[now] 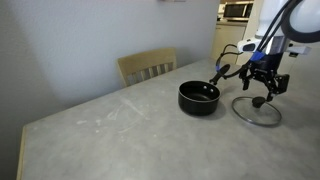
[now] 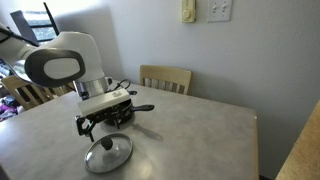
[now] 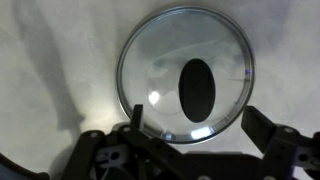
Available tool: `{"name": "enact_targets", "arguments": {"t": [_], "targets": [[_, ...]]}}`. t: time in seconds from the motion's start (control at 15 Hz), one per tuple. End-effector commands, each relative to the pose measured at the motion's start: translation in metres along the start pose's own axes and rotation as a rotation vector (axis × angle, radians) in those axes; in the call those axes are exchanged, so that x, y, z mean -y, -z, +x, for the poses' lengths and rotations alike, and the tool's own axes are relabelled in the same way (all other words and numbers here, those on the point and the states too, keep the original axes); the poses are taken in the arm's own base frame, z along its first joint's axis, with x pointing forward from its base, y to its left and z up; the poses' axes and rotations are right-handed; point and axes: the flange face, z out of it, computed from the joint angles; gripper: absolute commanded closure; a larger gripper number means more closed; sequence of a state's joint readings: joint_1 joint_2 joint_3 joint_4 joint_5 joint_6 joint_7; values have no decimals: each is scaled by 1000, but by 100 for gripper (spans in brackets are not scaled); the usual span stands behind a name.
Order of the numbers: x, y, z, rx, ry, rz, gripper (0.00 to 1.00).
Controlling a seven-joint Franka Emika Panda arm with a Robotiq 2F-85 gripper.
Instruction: Cover the pot
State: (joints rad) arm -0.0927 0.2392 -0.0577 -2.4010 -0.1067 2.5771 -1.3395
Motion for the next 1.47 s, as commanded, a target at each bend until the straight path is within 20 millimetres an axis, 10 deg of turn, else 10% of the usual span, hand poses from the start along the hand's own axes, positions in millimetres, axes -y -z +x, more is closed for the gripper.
{"name": "enact_targets", "arguments": {"t": [0.0, 1.0, 1.07, 1.4], "targets": [[3, -7, -10, -41, 5, 32, 0], [8, -45, -22, -4, 73, 107, 1], [8, -46, -21, -1, 78, 110, 26], [6, -45, -20, 11, 99, 102, 50]]}}
